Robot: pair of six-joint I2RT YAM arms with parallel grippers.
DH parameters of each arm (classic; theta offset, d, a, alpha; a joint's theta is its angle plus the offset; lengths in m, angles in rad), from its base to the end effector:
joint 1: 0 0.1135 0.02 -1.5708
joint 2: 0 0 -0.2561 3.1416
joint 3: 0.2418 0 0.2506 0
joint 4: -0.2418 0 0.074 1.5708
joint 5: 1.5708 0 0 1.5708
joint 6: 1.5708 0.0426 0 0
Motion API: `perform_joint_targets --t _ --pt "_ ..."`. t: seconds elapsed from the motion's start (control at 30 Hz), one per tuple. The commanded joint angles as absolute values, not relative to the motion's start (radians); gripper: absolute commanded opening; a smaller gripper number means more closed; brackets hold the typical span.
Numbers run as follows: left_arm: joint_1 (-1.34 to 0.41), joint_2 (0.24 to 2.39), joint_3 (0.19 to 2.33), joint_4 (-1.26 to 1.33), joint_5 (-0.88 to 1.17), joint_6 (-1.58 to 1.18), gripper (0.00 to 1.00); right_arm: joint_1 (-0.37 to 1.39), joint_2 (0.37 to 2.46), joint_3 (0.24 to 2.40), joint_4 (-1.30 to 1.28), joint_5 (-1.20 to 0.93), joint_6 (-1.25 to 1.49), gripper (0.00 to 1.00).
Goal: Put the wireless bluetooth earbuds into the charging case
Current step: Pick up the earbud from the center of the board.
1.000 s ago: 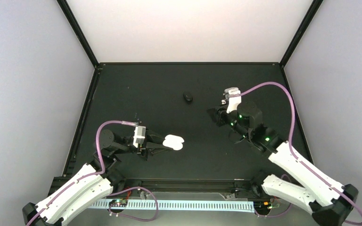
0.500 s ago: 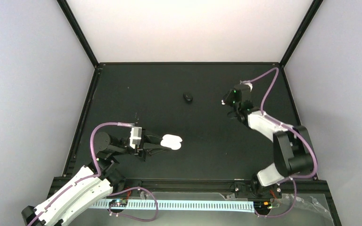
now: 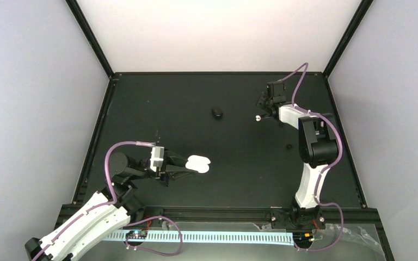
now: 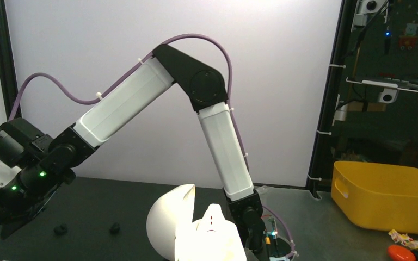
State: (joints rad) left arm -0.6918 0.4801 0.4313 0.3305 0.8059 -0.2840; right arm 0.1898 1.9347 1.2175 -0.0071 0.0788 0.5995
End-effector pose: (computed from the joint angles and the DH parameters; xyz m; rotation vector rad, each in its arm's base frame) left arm 0.0868 -0.1118 0.3086 0.9961 1.1362 -1.3146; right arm 0.4143 0.0762 0.1610 0.5107 2.2559 0.3164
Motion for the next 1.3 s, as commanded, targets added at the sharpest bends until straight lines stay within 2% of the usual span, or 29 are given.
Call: perform_joint_targets --t 0.0,0.3,1.27 --pt "-0.699 0.491 0.439 0.335 0.800 -0.265 0.01 0.175 1.994 1.300 -0.071 -0.001 0.585 0.51" --pt "-0.699 0.490 0.442 0.331 0.800 -0.260 0.02 0.175 2.092 1.386 -0.126 -0.091 0.604 0.53" --pt "-0.699 0.466 0.439 0.332 0.804 -0.270 0.01 0.198 1.940 1.064 0.016 -0.122 0.675 0.50"
